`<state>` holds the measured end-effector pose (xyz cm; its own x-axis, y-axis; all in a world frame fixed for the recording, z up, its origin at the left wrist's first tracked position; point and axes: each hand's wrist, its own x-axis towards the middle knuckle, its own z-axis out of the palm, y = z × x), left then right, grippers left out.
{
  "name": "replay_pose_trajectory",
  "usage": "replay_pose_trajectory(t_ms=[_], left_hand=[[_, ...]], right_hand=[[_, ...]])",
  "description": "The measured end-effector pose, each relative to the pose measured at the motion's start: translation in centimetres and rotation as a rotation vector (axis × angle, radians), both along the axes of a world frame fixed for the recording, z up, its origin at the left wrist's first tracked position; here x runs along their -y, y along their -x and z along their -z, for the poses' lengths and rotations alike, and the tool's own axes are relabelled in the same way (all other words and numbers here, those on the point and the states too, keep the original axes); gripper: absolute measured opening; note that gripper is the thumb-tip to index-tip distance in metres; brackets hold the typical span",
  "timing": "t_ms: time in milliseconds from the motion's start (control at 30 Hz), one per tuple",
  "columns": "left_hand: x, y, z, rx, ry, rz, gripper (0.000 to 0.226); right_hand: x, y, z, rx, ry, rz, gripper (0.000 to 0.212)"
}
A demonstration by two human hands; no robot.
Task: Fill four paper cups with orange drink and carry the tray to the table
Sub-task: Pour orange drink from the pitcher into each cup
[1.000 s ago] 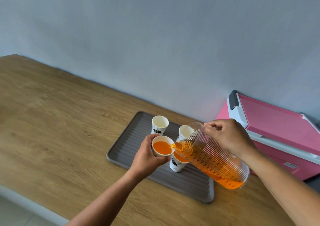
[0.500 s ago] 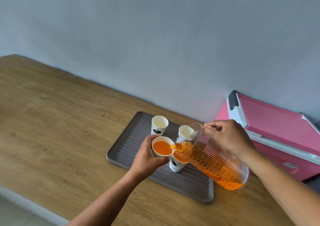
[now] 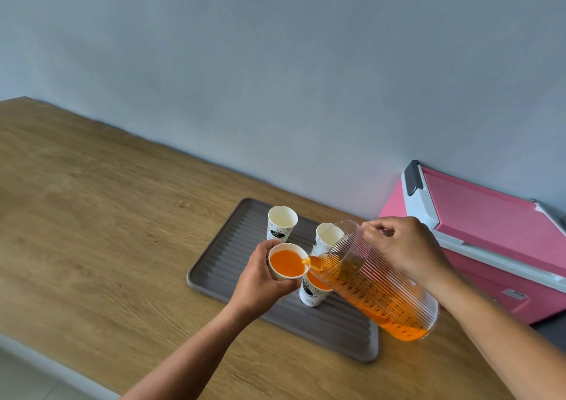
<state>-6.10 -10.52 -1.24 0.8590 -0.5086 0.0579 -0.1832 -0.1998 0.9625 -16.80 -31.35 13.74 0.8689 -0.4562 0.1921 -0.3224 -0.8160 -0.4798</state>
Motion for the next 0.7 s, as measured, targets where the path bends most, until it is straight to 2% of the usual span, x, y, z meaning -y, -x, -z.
replay_pose_trajectory(t_ms=[367, 533, 700], left_hand=[[0.3, -0.5, 0.2, -0.028, 0.024, 0.017, 0.079], [0.4, -0.9, 0.0, -0.028, 0.04, 0.017, 0.075], [0.5, -1.6, 0.3, -0.01, 0.035, 0.011, 0.075]], right_hand=[[0.7, 0.2, 1.2, 0.055, -0.061, 0.028, 0.024], [0.9, 0.2, 1.5, 0.093, -0.103, 0.052, 0.015], [1.1, 0.2, 1.7, 0.15, -0.138, 0.065, 0.022]])
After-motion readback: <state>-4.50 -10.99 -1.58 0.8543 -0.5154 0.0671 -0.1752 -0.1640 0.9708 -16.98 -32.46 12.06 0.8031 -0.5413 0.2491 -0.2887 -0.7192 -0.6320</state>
